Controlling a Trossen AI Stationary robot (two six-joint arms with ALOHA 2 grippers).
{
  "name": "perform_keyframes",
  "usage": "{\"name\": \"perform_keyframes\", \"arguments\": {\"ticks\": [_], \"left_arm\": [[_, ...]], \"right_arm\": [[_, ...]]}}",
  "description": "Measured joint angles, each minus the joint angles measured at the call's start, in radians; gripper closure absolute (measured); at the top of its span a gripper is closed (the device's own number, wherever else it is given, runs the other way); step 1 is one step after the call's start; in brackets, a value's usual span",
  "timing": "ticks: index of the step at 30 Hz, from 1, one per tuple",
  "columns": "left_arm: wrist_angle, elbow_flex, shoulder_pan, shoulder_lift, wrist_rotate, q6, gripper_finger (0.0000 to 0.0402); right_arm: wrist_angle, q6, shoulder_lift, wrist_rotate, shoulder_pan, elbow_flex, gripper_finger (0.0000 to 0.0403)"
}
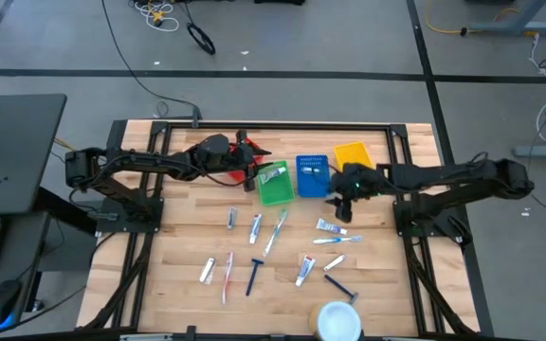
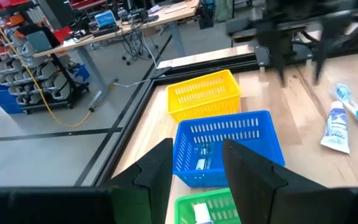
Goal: Pick & Place Travel size toiletries
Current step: Put the blue razor into the yellow bin
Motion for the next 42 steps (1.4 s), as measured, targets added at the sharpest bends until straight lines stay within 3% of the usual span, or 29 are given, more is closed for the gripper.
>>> {"name": "perform_keyframes", "arguments": {"ticks": [8,12,22,30,42], "left_arm": [[0.002,0.0,0.0,0.0,0.0,-0.124,0.0254],[0.009,0.0,0.0,0.0,0.001,-0.158,0.0254],[0.066,0.0,0.0,0.0,0.012,-0.231,0.0254],[0.066,0.0,0.0,0.0,0.012,-0.237,0.0254],[0.068,0.0,0.0,0.0,0.014,-0.255,0.0254]], "right_arm": [[-0.138,0.264,-0.021,-0.007,0.238,0.0,0.0227],[-0.126,0.378,-0.02,-0.01,0.386,0.0,0.0227],[-0.002,0.794,0.056,0.124,0.715,0.0,0.0227],[0.199,0.985,0.264,0.117,0.836,0.0,0.0227],[0.219,1.127,0.426,0.073,0.91,0.03,0.0227]]}}
